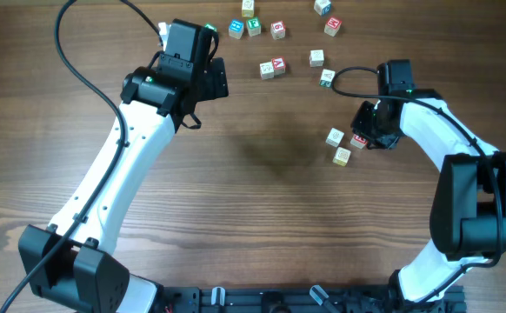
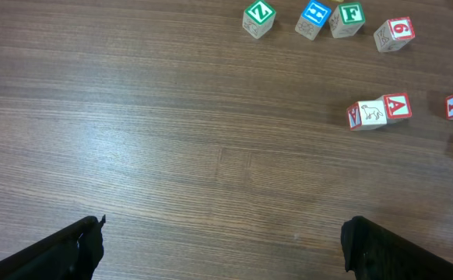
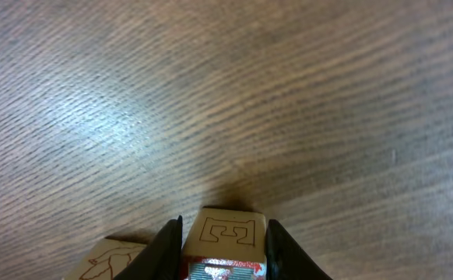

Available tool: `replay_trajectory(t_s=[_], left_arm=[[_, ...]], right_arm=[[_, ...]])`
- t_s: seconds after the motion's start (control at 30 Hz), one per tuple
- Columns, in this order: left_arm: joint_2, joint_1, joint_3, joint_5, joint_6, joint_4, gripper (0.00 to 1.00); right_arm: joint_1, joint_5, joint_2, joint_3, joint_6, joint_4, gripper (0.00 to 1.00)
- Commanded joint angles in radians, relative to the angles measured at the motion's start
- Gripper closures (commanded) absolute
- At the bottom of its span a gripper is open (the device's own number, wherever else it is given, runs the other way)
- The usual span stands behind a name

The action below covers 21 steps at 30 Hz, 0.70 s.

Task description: Form a circle

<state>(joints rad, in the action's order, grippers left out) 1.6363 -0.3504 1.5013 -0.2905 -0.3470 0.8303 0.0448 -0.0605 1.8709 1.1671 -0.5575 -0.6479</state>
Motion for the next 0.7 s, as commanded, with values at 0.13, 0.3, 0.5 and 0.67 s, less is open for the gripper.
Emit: replay_trajectory(t_s=[0.13,0.3,0.5,0.67], left_arm=[[0.002,0.004,-0.003,-0.002,-0.009,-0.003,0.0],[0.002,0.004,-0.003,-0.002,-0.009,-0.003,0.0],[0.002,0.004,-0.003,-0.002,-0.009,-0.003,0.0],[0.002,0.004,-0.003,-0.002,-0.009,-0.003,0.0]], right_arm=[[0.005,-0.013,0.005,0.002,-0.175,-0.036,0.72],[0.005,-0.018,0.005,0.002,-0.245,-0.034,0.72],[0.005,-0.027,0.005,0.002,-0.285,-0.027,0.72],[0.005,-0.063,0.005,0.003,-0.315,-0.011,0.72]])
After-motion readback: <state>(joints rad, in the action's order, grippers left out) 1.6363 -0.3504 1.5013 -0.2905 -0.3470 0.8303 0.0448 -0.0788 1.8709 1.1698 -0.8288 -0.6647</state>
